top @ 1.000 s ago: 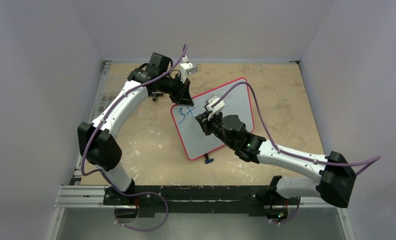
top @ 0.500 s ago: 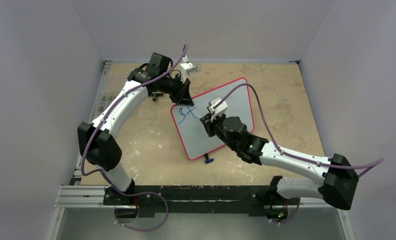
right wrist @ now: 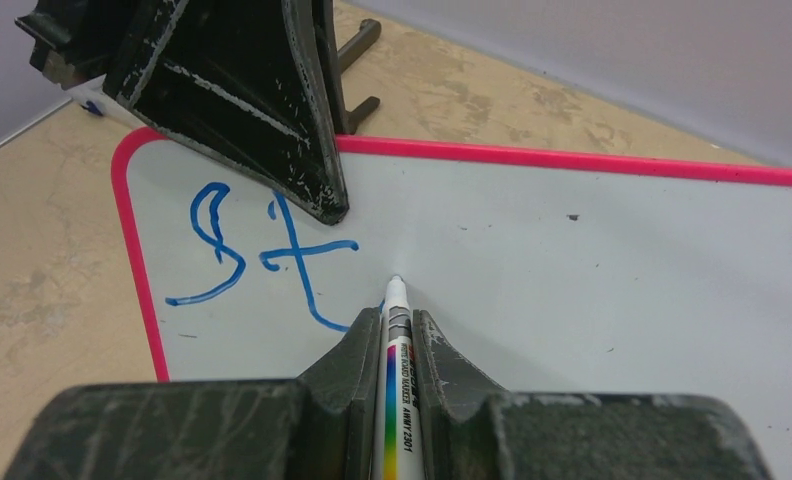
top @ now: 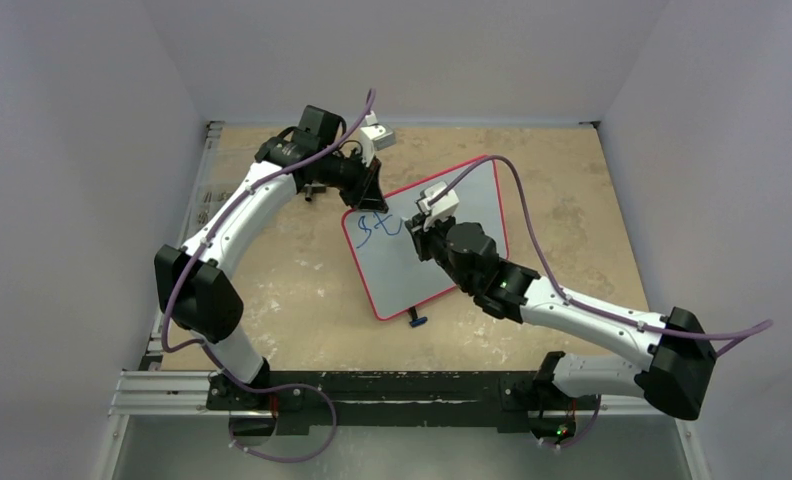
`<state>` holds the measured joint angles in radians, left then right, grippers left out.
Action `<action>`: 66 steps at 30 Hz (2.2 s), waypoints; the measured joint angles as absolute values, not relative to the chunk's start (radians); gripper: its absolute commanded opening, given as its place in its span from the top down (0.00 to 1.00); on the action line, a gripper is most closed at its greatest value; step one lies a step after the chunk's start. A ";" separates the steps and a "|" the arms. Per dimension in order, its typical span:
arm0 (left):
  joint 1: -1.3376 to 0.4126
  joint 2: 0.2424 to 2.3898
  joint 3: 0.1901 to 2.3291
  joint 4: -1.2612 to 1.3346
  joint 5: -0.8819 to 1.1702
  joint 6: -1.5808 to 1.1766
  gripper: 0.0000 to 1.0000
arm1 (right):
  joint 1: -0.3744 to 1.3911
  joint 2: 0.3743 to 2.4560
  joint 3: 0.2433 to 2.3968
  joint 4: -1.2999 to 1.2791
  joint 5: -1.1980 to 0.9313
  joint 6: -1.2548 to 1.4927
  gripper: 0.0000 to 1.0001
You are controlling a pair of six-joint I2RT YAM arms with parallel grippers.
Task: Write a sentence on the whiteboard
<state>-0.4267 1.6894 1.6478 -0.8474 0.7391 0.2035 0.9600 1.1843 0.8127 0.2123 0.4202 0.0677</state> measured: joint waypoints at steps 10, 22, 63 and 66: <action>-0.432 1.684 1.648 -0.850 0.738 0.204 1.00 | 0.956 1.087 0.826 0.173 0.431 0.068 1.00; -0.434 1.684 1.651 -0.855 0.735 0.205 1.00 | 0.893 1.027 0.790 0.205 0.442 0.067 1.00; -0.436 1.684 1.652 -0.855 0.721 0.206 1.00 | 0.888 1.162 0.777 0.300 0.303 0.068 1.00; -0.436 1.684 1.652 -0.855 0.720 0.206 1.00 | 0.888 1.147 0.749 0.302 0.305 0.078 1.00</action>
<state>-0.4362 1.6840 1.6520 -0.8551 0.7204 0.2058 0.8883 1.1469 0.7490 0.3019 0.3046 0.0776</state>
